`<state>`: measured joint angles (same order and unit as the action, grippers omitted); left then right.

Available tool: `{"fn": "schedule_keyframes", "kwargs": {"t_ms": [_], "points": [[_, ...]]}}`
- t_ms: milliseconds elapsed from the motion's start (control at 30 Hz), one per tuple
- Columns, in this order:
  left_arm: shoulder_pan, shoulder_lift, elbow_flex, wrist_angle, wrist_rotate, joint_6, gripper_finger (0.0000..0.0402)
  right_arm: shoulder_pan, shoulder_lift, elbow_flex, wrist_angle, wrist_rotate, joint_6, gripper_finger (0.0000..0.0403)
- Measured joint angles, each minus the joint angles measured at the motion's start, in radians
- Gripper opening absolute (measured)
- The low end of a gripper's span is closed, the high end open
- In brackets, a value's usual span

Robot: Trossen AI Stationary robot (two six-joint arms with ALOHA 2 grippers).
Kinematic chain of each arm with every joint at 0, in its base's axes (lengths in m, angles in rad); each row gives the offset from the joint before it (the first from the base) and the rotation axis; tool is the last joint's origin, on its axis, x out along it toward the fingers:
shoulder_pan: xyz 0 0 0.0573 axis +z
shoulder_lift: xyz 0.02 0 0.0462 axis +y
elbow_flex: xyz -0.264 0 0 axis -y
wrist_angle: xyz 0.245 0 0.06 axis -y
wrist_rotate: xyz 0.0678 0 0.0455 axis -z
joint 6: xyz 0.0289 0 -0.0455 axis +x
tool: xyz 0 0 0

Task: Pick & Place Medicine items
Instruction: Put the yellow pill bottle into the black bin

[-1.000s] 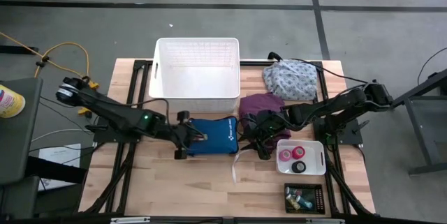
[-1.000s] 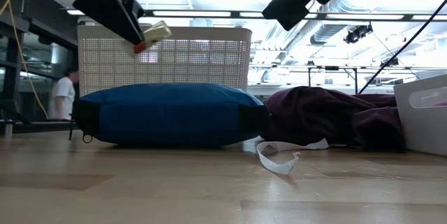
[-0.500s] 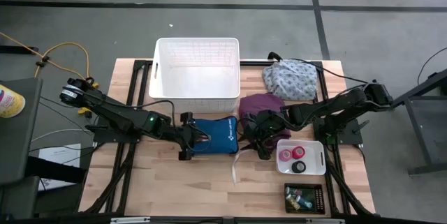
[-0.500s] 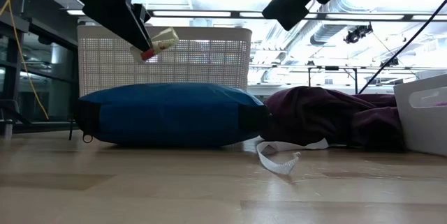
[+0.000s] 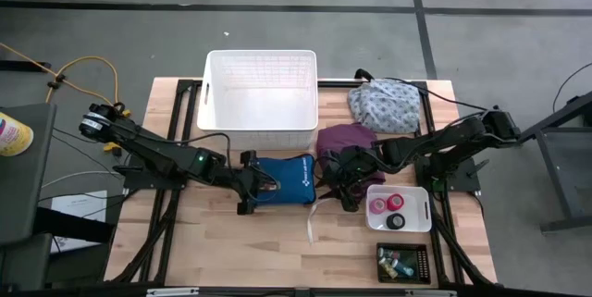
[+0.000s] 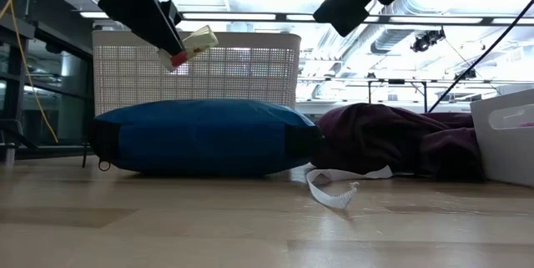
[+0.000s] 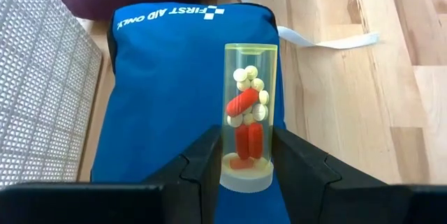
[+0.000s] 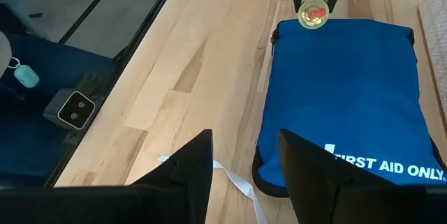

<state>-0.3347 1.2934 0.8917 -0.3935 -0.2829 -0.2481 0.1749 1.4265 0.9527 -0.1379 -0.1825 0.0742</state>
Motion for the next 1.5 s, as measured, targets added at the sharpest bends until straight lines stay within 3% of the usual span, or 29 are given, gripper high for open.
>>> {"fn": "schedule_keyframes", "kwargs": {"t_ms": [267,400,500,833,1167,1500], "points": [[0.001,0.0,0.0,0.019,0.0,0.0,0.0114,0.0,0.0,0.0,-0.001,-0.004,-0.003,0.0149],[0.001,0.0,0.0,0.088,0.0,0.012,0.0114,0.0,0.0,0.002,-0.107,-0.203,-0.329,0.0149],[0.001,0.0,0.0,0.146,0.0,0.012,0.0114,0.001,0.0,0.002,-0.113,-0.262,-0.445,0.0149],[0.006,0.0,0.0,0.265,0.0,0.014,0.0114,0.015,0.005,0.002,-0.098,-0.258,-0.453,0.0149],[0.006,0.0,-0.001,0.286,0.0,0.014,0.0114,0.015,0.005,0.001,-0.091,-0.105,-0.454,0.0149],[0.005,0.0,-0.001,0.286,-0.001,0.041,0.0114,0.015,0.005,0.0,-0.067,-0.103,-0.454,0.0149]]}}
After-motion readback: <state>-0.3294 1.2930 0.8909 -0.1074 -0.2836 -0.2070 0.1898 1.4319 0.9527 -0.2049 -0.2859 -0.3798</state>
